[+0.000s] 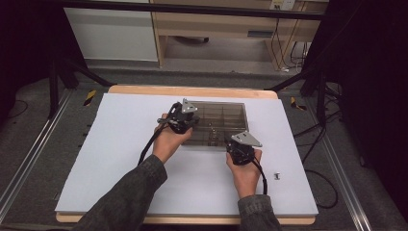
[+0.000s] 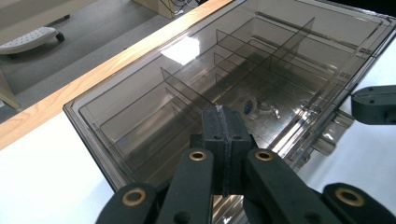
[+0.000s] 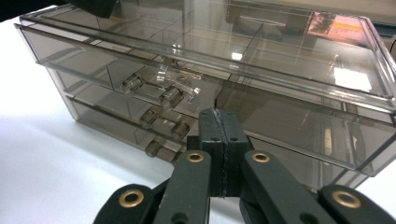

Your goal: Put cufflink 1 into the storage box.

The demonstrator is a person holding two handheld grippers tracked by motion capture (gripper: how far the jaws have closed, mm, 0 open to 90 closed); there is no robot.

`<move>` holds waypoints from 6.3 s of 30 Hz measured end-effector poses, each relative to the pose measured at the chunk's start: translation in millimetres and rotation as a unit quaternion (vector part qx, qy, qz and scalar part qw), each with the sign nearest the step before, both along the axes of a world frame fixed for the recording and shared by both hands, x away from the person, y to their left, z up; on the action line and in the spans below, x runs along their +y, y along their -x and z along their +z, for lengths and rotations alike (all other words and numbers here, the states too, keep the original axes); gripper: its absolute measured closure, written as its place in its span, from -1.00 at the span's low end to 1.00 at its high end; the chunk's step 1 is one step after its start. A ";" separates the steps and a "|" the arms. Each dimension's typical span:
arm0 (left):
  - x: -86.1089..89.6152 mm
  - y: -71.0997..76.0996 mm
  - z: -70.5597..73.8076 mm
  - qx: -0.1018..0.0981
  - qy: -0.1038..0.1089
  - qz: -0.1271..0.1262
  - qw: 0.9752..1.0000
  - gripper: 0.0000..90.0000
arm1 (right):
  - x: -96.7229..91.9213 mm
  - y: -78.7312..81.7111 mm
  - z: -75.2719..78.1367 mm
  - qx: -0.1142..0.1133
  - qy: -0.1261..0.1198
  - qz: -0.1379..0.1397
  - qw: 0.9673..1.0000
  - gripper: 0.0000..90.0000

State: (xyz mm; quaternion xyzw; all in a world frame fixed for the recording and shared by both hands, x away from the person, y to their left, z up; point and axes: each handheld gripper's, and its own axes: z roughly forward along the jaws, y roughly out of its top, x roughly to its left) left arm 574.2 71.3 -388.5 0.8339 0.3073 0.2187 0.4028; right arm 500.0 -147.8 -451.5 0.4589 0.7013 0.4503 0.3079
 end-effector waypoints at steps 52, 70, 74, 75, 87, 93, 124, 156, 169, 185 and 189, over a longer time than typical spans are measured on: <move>185.0 85.3 -36.4 -0.069 0.047 0.098 0.992 0.68 | 24.9 32.9 -4.2 -0.025 0.161 0.026 0.986 0.77; 235.4 104.1 -59.3 -0.090 0.014 0.183 0.979 -0.70 | 50.1 46.3 -6.3 -0.080 0.314 0.056 0.944 0.00; 235.0 102.7 -63.9 -0.085 0.016 0.176 0.981 -0.76 | 56.8 47.5 -9.9 -0.089 0.354 0.063 0.929 0.03; 234.9 102.5 -64.3 -0.088 0.015 0.173 0.981 -0.77 | 58.4 47.8 -10.7 -0.094 0.364 0.065 0.924 0.05; 239.1 99.6 -68.5 -0.083 0.029 0.173 0.981 -0.80 | 76.0 46.5 -20.7 -0.139 0.505 0.064 0.850 0.26; 237.6 99.0 -69.9 -0.078 0.026 0.171 0.982 -0.80 | 83.1 39.7 -24.8 -0.160 0.552 0.074 0.815 0.37; 239.0 97.6 -71.0 -0.069 0.027 0.165 0.984 -0.77 | 87.2 10.1 -40.6 -0.173 0.578 0.083 0.793 0.66; 234.0 97.1 -74.3 -0.058 0.019 0.161 0.985 -0.76 | 89.0 27.6 -42.4 -0.191 0.606 0.087 0.768 0.80; 233.3 97.8 -74.2 -0.058 0.018 0.159 0.985 -0.76 | 84.4 47.3 -31.9 -0.166 0.549 0.088 0.814 0.68; 198.5 108.5 -59.2 -0.059 -0.005 0.085 0.995 -0.70 | -10.0 40.1 -9.2 -0.052 0.314 0.028 0.948 0.62; 178.8 112.4 -54.6 -0.065 -0.026 0.040 0.997 -0.70 | -25.6 38.7 -7.1 -0.032 0.258 0.030 0.965 0.59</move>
